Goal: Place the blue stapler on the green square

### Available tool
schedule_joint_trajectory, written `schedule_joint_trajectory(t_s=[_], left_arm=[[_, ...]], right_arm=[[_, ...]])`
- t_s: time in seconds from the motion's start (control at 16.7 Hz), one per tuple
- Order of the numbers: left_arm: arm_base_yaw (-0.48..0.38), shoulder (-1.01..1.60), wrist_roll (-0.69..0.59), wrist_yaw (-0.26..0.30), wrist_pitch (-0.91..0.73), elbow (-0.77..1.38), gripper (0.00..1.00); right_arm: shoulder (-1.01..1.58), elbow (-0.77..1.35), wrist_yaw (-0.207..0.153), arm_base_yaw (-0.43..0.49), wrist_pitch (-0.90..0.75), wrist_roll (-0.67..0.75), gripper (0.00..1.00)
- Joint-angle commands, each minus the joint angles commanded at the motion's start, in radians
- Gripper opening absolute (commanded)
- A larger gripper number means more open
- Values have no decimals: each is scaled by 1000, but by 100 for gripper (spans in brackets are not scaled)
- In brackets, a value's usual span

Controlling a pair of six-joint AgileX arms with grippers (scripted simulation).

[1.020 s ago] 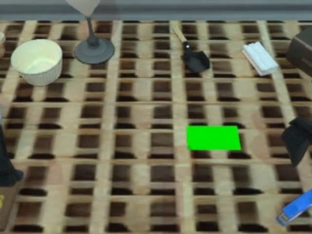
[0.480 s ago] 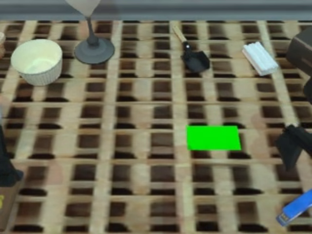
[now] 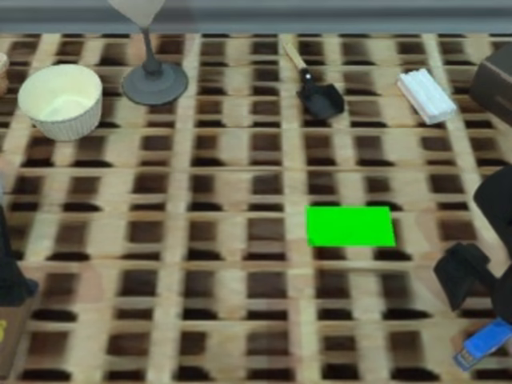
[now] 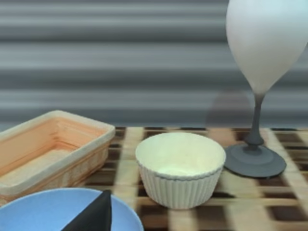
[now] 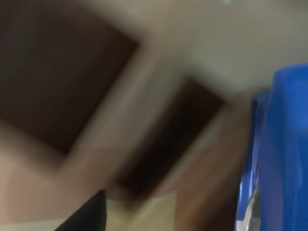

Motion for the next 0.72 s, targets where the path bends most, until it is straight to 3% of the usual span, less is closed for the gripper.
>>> schedule_joint_trajectory(t_s=[0.24, 0.72], left_arm=[[0, 0, 0, 0, 0, 0, 100], [0, 0, 0, 0, 0, 0, 100]], right_arm=[[1, -1, 0, 0, 1, 0, 100], [1, -1, 0, 0, 1, 0, 40]])
